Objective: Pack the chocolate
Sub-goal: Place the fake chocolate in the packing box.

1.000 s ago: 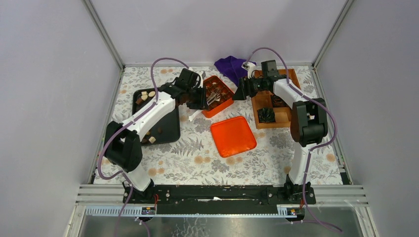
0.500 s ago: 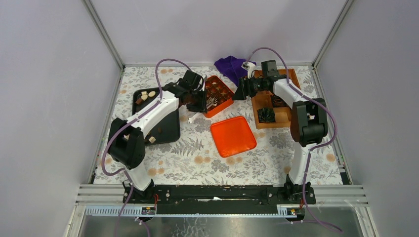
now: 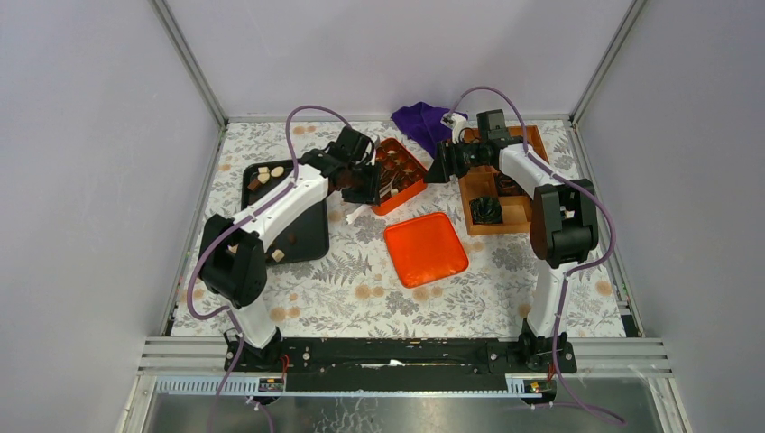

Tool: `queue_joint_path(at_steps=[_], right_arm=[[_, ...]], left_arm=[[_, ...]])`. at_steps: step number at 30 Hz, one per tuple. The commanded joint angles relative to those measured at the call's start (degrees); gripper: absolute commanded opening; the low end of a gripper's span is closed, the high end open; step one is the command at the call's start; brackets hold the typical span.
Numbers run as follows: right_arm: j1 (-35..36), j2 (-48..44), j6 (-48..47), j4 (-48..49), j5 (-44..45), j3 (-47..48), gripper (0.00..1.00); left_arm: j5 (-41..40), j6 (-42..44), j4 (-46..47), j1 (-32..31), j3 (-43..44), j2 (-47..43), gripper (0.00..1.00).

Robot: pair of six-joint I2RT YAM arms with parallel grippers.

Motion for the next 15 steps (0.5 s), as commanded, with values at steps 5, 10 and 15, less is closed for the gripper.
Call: queue_joint_path(at_steps=[5, 10, 15], right_arm=[[-0.19, -3.69, 0.14, 0.84, -1.64, 0.58, 0.73], [-0.24, -3.49, 0.09, 0.79, -1.93, 0.58, 0.73], [-0.22, -3.22, 0.26, 0.94, -2.39, 0.53, 0.73]], left_arm=[[-4.96, -0.2, 0.12, -0.34, 1.19, -5.24, 0.42], [-9.43, -1.21, -3.87, 1.29, -3.74, -12.53, 0.42], [-11.42, -2.13, -7.93, 9.04, -11.37, -21.19, 0.42]])
